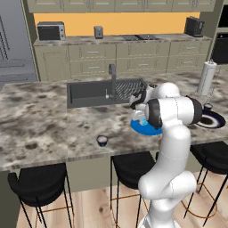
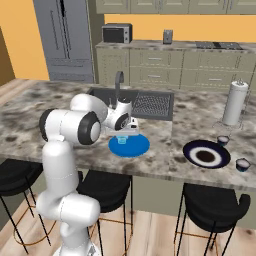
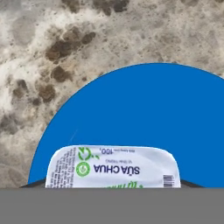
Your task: Place two yogurt containers on each plate.
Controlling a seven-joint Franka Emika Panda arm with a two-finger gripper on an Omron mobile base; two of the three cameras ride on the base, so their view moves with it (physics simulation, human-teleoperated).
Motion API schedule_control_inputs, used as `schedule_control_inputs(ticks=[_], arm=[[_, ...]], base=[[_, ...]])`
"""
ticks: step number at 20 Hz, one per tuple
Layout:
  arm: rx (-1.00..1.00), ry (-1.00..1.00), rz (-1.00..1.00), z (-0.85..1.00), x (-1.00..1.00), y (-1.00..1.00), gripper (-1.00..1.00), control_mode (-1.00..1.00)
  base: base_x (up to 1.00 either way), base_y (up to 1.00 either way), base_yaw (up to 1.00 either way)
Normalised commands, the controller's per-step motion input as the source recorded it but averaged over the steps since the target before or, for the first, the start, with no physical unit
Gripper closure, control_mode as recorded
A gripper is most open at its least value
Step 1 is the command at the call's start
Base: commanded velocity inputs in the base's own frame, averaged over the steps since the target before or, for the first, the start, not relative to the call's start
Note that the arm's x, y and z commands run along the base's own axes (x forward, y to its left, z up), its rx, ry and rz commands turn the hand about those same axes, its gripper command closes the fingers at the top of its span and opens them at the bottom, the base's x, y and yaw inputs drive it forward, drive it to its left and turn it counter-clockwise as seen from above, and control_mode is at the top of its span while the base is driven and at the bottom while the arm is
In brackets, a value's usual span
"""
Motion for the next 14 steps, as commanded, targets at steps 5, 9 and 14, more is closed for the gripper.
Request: schedule_control_inputs(ticks=[5,9,14], arm=[[0.00,0.00,0.00,0.00,0.00,0.00,-1.00,-1.00],[0.00,0.00,0.00,0.07,0.00,0.00,-1.00,-1.00],[0.00,0.00,-0.01,0.34,0.00,0.00,-1.00,-1.00]], base=[[0.00,0.00,0.00],[0.00,0.00,0.00],[0.00,0.00,0.00]])
